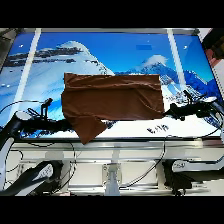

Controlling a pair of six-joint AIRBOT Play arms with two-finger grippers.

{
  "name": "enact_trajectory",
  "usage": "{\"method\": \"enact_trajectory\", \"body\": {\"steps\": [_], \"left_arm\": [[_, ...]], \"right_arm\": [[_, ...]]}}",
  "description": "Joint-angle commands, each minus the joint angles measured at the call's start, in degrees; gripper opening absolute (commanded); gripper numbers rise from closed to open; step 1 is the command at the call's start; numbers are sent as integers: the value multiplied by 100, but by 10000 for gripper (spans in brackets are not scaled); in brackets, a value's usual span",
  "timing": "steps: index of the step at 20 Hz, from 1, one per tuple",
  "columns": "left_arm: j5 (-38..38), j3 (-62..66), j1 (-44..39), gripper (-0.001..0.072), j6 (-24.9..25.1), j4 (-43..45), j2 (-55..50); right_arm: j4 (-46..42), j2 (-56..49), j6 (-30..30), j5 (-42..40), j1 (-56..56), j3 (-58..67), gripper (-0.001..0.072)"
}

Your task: Fold the clothes and pants, and hang the long-sleeved shirts on hangers.

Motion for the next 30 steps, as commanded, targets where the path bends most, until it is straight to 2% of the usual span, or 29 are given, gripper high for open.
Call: {"method": "enact_trajectory", "body": {"steps": [1, 3, 9, 15, 17, 19, 21, 22, 26, 30], "left_arm": [[273, -15, -26, 439, 374, -636, -243], [330, -15, -138, 399, 472, -741, -461], [315, -15, -809, 399, 535, -739, -1071], [450, -15, -1322, 397, 592, -741, -1088], [455, -15, -1300, 299, 590, -739, -1086], [437, -13, -1298, 256, 588, -741, -1082], [424, -13, -1298, 66, 573, -741, -1060], [409, -13, -1298, 18, 573, -741, -1038], [-96, 90, -1296, 18, 577, -741, -820], [-798, 343, -1224, 17, 592, -741, -125]], "right_arm": [[4, 4, 15, -11, -4, 4, 13], [4, 4, 17, -9, -4, 4, 13], [4, 4, 15, -7, -4, 4, 13], [4, 4, 15, 15, -4, 4, 13], [4, 7, 15, 20, -4, 7, 13], [7, 26, 4, 24, -4, 7, 13], [4, 114, -13, 24, -4, 7, 13], [7, 186, -55, 35, -4, 7, 13], [70, 697, -374, 361, -4, 4, 12], [697, 1526, -501, 514, -4, 4, 13]]}}
